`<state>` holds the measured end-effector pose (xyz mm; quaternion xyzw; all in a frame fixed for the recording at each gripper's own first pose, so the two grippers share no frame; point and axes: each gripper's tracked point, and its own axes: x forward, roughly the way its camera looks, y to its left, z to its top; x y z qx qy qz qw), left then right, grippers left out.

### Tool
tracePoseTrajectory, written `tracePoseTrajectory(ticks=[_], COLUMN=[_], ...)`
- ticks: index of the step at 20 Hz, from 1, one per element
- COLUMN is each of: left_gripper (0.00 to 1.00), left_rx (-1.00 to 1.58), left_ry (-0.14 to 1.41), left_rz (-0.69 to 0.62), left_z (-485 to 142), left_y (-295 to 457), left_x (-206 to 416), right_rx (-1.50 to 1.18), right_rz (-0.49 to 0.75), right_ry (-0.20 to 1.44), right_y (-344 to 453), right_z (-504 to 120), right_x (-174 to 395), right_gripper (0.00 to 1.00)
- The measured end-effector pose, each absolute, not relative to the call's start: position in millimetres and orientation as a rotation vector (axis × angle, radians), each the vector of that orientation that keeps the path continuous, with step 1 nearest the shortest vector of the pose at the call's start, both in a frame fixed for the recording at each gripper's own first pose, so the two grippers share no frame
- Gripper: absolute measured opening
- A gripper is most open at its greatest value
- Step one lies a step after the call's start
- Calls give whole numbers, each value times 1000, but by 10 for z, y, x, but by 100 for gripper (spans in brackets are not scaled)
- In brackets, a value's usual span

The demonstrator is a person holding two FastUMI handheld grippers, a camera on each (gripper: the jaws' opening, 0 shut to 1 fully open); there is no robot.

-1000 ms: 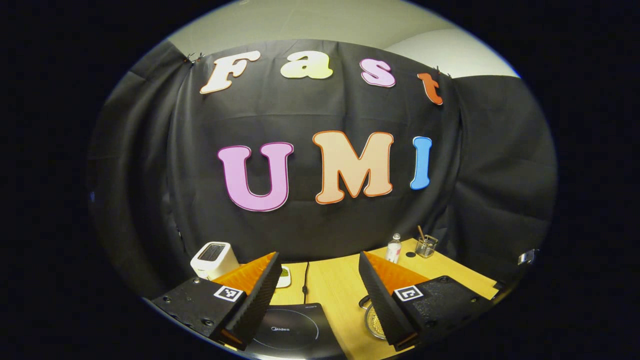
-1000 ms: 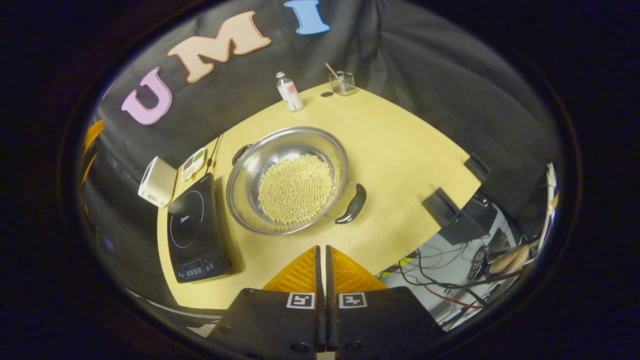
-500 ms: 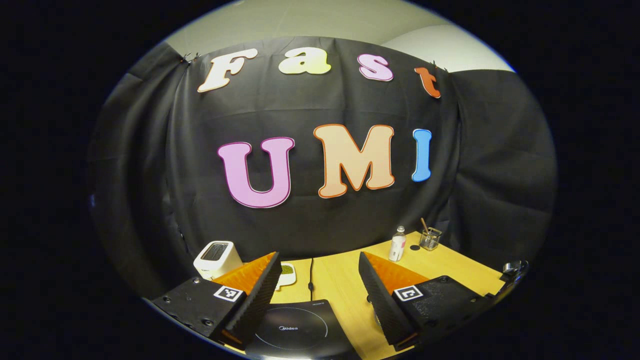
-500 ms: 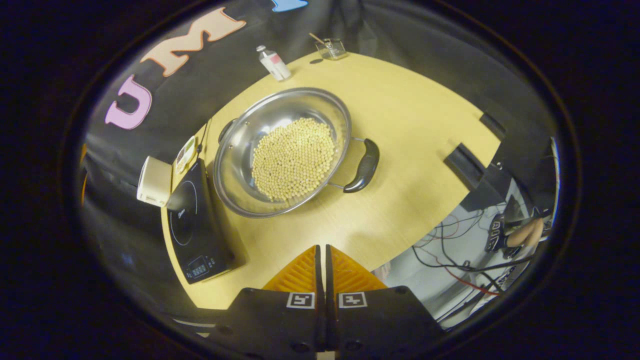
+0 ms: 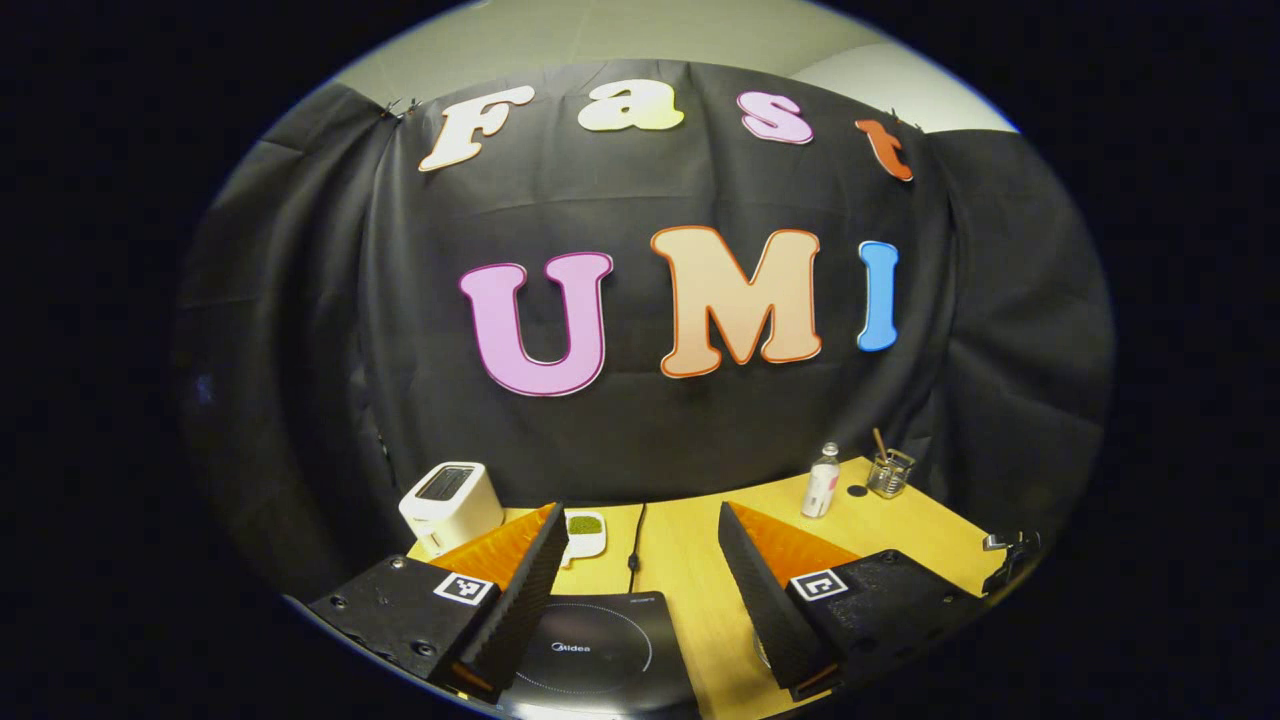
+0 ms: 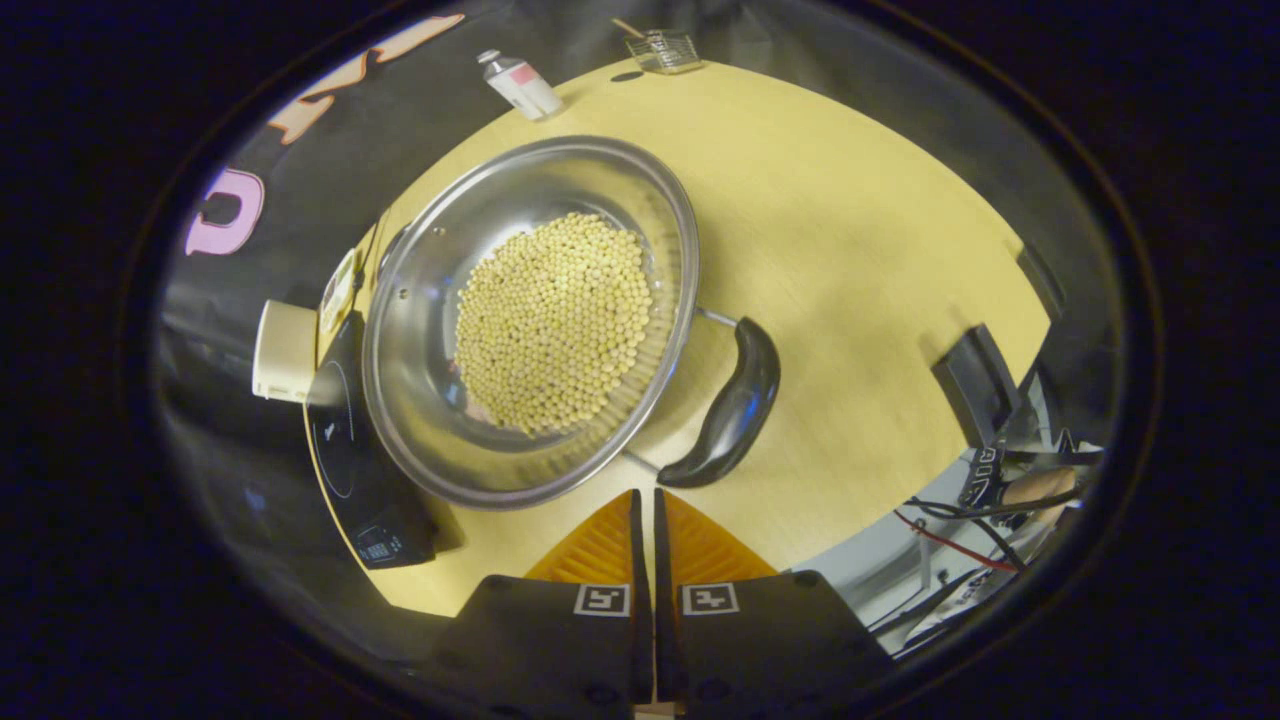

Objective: First push the handle of the pot to place it horizontally, then grasp the pot with both hands and set it on the induction cooktop.

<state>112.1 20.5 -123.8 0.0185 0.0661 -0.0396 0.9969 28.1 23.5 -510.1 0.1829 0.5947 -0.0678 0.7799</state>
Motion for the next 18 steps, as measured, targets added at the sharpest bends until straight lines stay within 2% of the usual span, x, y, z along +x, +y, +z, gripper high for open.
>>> tracePoseTrajectory(ticks=[1, 2, 3, 4, 6, 7, 8, 9, 13, 18], left_gripper=[93, 92, 92, 92, 93, 94, 92, 92, 93, 92], left_rx=[39, 39, 37, 33, 16, 8, 6, 12, 44, 56], left_ry=[133, 132, 131, 130, 127, 130, 135, 147, 183, 208], left_rz=[-52, -33, -14, 2, 29, 40, 55, 76, 151, 178], left_z=[-1246, -1247, -1257, -1263, -1266, -1288, -1310, -1348, -1438, -1500], left_y=[242, 264, 282, 297, 310, 307, 314, 339, 370, 242], left_x=[1129, 1124, 1111, 1102, 1096, 1094, 1099, 1093, 1074, 1003], right_rx=[396, 387, 374, 365, 338, 326, 318, 313, 305, 282], right_rz=[-132, -128, -125, -121, -111, -105, -100, -92, -60, -7], right_ry=[1307, 1306, 1312, 1315, 1313, 1313, 1316, 1319, 1325, 1337], right_y=[186, 83, 0, -77, -185, -222, -271, -308, -423, -498], right_z=[-5081, -5097, -5110, -5113, -5100, -5082, -5069, -5058, -5042, -5018], right_x=[285, 360, 406, 476, 651, 723, 764, 833, 975, 1098], right_gripper=[5, 0, 4, 0, 5, 0, 0, 5, 5, 5])
